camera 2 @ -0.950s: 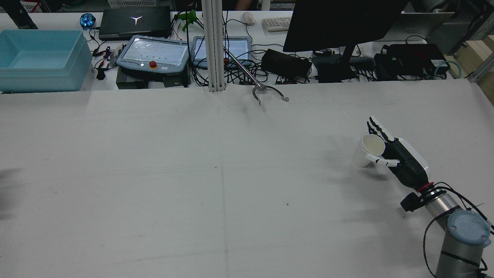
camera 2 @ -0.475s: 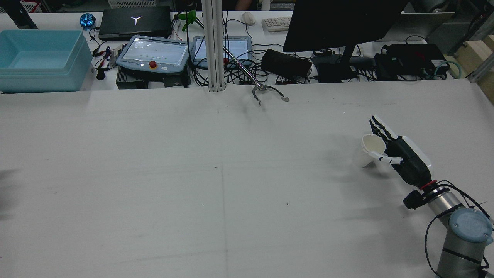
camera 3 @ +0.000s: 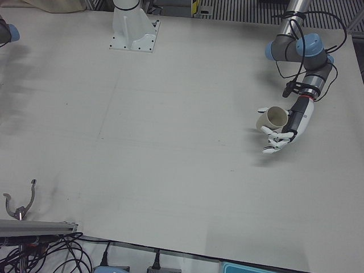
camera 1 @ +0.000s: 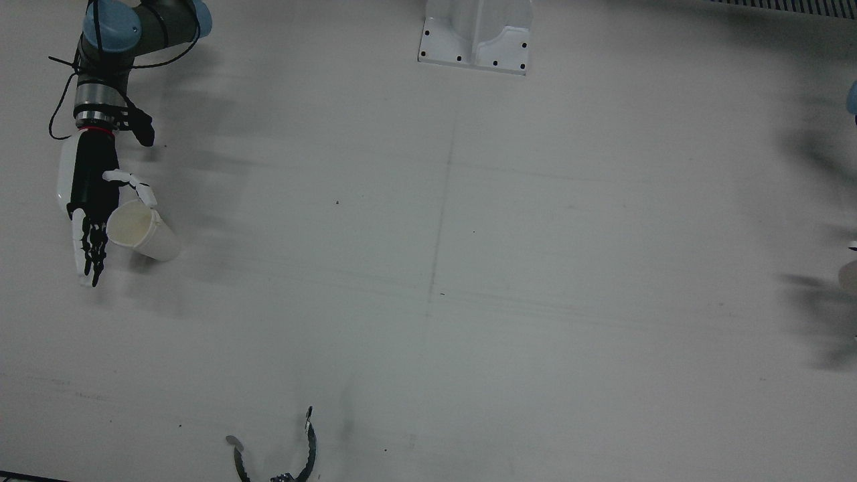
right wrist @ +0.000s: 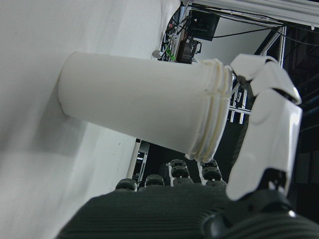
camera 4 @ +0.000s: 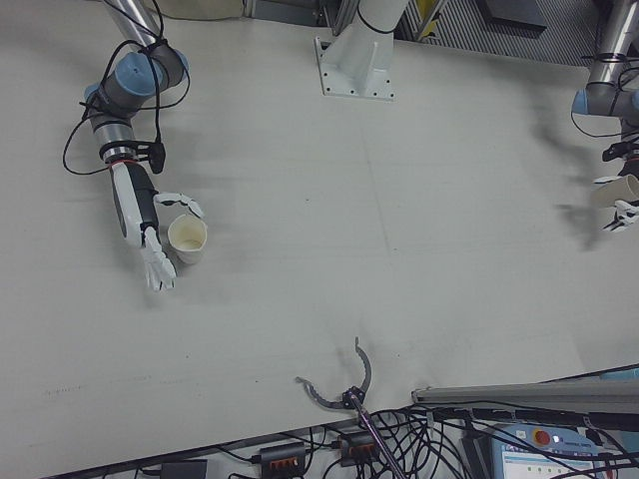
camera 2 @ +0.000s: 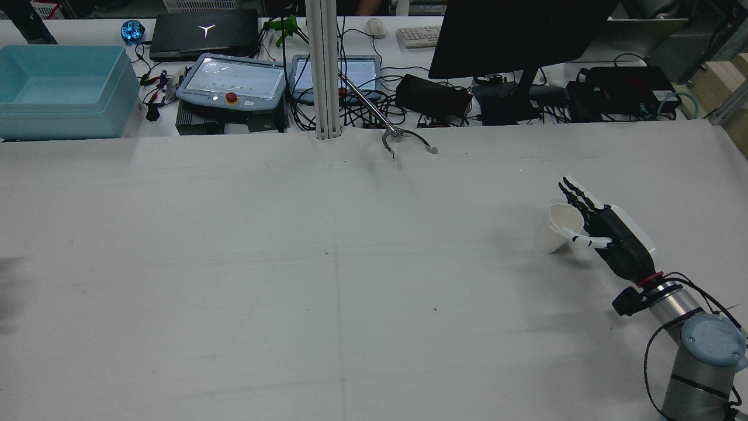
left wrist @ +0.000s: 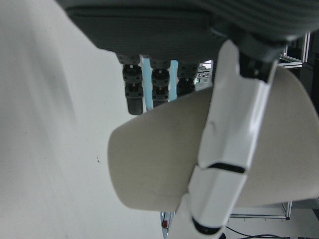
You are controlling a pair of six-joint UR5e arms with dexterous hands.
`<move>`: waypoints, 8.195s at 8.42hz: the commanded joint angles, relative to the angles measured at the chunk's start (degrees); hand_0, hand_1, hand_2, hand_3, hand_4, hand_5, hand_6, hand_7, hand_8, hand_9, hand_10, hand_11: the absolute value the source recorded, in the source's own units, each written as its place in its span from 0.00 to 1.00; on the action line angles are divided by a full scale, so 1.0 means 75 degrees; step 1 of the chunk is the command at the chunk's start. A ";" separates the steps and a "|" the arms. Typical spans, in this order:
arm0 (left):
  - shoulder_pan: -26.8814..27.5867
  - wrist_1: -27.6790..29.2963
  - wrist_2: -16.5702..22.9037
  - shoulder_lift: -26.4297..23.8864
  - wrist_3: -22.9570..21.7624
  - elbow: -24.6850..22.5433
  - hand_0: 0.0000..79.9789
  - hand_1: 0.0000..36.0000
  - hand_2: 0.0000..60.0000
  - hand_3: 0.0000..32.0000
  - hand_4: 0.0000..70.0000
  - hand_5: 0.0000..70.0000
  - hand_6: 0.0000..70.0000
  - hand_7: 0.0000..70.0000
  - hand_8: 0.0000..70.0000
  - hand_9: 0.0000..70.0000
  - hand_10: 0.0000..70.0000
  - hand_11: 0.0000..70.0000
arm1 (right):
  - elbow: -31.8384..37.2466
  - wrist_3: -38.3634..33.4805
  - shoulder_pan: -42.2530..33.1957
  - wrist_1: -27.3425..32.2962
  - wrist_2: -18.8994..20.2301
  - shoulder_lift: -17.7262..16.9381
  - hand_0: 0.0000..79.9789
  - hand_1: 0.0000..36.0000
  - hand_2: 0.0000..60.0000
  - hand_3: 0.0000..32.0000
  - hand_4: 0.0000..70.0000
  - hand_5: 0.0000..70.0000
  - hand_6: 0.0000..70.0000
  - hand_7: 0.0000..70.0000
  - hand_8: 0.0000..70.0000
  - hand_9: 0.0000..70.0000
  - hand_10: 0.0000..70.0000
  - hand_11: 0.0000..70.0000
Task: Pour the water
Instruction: 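Hold both cups and settle the right hand grip, then lift both cups off the table and bring them toward each other, then tilt the right hand's cup over the cup held by the left hand, then turn the right cup upright and move both cups apart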
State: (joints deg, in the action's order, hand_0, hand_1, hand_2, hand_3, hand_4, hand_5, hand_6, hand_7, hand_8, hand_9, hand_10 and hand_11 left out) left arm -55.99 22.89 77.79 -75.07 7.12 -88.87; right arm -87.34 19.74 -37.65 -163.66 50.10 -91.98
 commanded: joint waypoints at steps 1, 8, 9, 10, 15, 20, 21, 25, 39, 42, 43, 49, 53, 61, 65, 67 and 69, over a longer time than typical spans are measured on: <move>0.0000 0.0018 -0.0001 0.0001 0.0000 0.0014 1.00 1.00 0.25 0.00 1.00 1.00 0.53 1.00 0.25 0.37 0.22 0.37 | 0.0172 0.0005 0.0004 -0.0011 0.0000 0.0111 0.65 0.68 0.45 0.01 0.00 0.11 0.14 0.00 0.01 0.00 0.00 0.00; 0.0000 -0.0017 -0.0001 0.0001 0.0000 0.0002 1.00 1.00 0.25 0.00 1.00 1.00 0.53 1.00 0.24 0.36 0.22 0.36 | 0.0172 0.0029 0.0004 -0.0011 0.0024 0.0346 0.62 0.58 0.41 0.04 0.00 0.10 0.17 0.07 0.03 0.00 0.00 0.00; 0.0000 -0.0029 0.0011 0.0001 0.0000 0.0002 1.00 1.00 0.26 0.00 1.00 1.00 0.53 1.00 0.24 0.36 0.22 0.36 | 0.0172 0.0029 0.0016 -0.0011 0.0024 0.0346 0.60 0.55 0.39 0.28 0.00 0.09 0.12 0.03 0.01 0.00 0.00 0.00; 0.0000 -0.0017 -0.0001 0.0001 0.0000 -0.0010 1.00 1.00 0.24 0.00 1.00 1.00 0.53 1.00 0.24 0.36 0.22 0.36 | 0.0184 0.0029 0.0062 -0.0011 0.0024 0.0334 0.60 0.55 0.40 0.36 0.00 0.09 0.11 0.03 0.01 0.00 0.00 0.00; -0.0012 -0.0017 -0.0001 0.0001 0.0000 -0.0022 1.00 1.00 0.28 0.00 1.00 1.00 0.53 1.00 0.24 0.36 0.22 0.36 | 0.0348 0.0017 0.0180 -0.0011 0.0012 0.0346 0.60 0.54 0.41 0.31 0.00 0.09 0.12 0.04 0.01 0.00 0.00 0.00; -0.0012 0.0018 -0.0001 0.0094 0.0000 -0.0033 1.00 1.00 0.23 0.00 1.00 1.00 0.53 1.00 0.24 0.36 0.22 0.36 | 0.0348 0.0005 0.0192 -0.0011 0.0000 0.0346 0.68 0.75 0.53 0.06 0.03 0.13 0.23 0.19 0.05 0.02 0.00 0.00; -0.0012 0.0018 -0.0001 0.0106 0.0000 -0.0045 1.00 1.00 0.22 0.00 1.00 1.00 0.53 1.00 0.24 0.36 0.22 0.36 | 0.0348 -0.0006 0.0192 -0.0011 0.0000 0.0346 0.72 0.83 0.58 0.00 0.08 0.17 0.36 0.43 0.11 0.09 0.00 0.00; -0.0012 0.0018 -0.0001 0.0106 0.0000 -0.0068 1.00 1.00 0.21 0.00 1.00 1.00 0.53 1.00 0.24 0.36 0.22 0.36 | 0.0302 -0.0018 0.0145 -0.0011 0.0000 0.0346 0.88 1.00 0.73 0.00 0.16 0.23 0.68 0.88 0.24 0.27 0.00 0.00; 0.2868 -0.5040 0.0222 -0.5584 0.1707 -0.1463 1.00 1.00 0.39 0.00 1.00 1.00 0.54 1.00 0.24 0.36 0.22 0.36 | -0.1972 0.0309 -0.0969 -0.1382 0.0364 0.1248 0.87 0.97 0.74 0.00 0.32 0.24 0.83 1.00 0.29 0.35 0.00 0.00; 0.3281 -0.5770 0.0222 -0.6723 0.3161 -0.1323 1.00 1.00 0.30 0.00 1.00 1.00 0.53 1.00 0.24 0.36 0.22 0.36 | -0.2274 0.1159 -0.0980 -0.1626 0.0899 0.1645 0.92 1.00 0.73 0.00 0.32 0.24 0.83 1.00 0.28 0.33 0.00 0.00; 0.3444 -0.5806 0.0222 -0.6853 0.3292 -0.1195 1.00 1.00 0.31 0.00 1.00 1.00 0.52 1.00 0.23 0.36 0.22 0.36 | -0.2985 0.2140 -0.0957 -0.2208 0.1053 0.1844 0.97 1.00 0.73 0.00 0.28 0.25 0.83 1.00 0.26 0.31 0.00 0.00; 0.3598 -0.5771 0.0234 -0.6948 0.3656 -0.0994 1.00 1.00 0.33 0.00 1.00 1.00 0.52 1.00 0.23 0.35 0.22 0.36 | -0.5988 0.8454 0.0905 -0.3490 0.1718 0.2197 1.00 1.00 0.73 0.03 0.11 0.25 0.73 0.87 0.19 0.21 0.00 0.00; 0.3609 -0.5724 0.0234 -0.7018 0.3656 -0.1088 1.00 1.00 0.32 0.00 1.00 1.00 0.51 0.99 0.23 0.34 0.22 0.36 | -0.6039 0.9858 0.0918 -0.4638 0.1864 0.2162 0.83 1.00 0.73 0.07 0.00 0.21 0.52 0.61 0.12 0.13 0.00 0.00; 0.3928 -0.5701 0.0257 -0.7265 0.3622 -0.1018 1.00 1.00 0.34 0.00 1.00 1.00 0.52 0.99 0.23 0.34 0.22 0.36 | -0.5687 0.9618 0.0568 -0.4454 0.1666 0.2210 0.79 0.99 0.73 0.01 0.05 0.22 0.56 0.60 0.21 0.24 0.00 0.00; 0.2148 -0.5422 0.0913 -0.6064 0.2429 -0.1158 1.00 1.00 0.26 0.00 1.00 1.00 0.50 0.97 0.22 0.33 0.21 0.36 | -0.3288 0.3082 -0.0262 -0.3259 -0.0994 0.1787 0.68 0.74 0.67 0.00 0.18 0.18 0.50 0.61 0.32 0.40 0.00 0.00; 0.1480 -0.4720 0.0844 -0.4670 0.1808 -0.1170 1.00 1.00 0.25 0.00 1.00 1.00 0.49 0.96 0.22 0.33 0.21 0.36 | -0.3122 0.2470 -0.0499 -0.3187 -0.1031 0.1380 0.67 0.69 0.68 0.00 0.36 0.17 0.53 0.57 0.32 0.38 0.00 0.00; 0.0707 -0.4320 0.0831 -0.3567 0.1618 -0.1299 1.00 1.00 0.23 0.00 1.00 1.00 0.49 0.96 0.22 0.33 0.21 0.35 | -0.1746 0.1510 -0.0675 -0.2989 -0.0973 0.1307 0.64 0.60 0.69 0.00 0.50 0.17 0.59 0.63 0.41 0.49 0.00 0.00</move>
State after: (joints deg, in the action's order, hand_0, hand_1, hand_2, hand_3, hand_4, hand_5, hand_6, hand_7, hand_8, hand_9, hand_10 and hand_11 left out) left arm -44.93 -12.98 84.18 -110.64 21.31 -97.92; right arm -109.79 38.61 -41.30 -187.71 42.61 -81.12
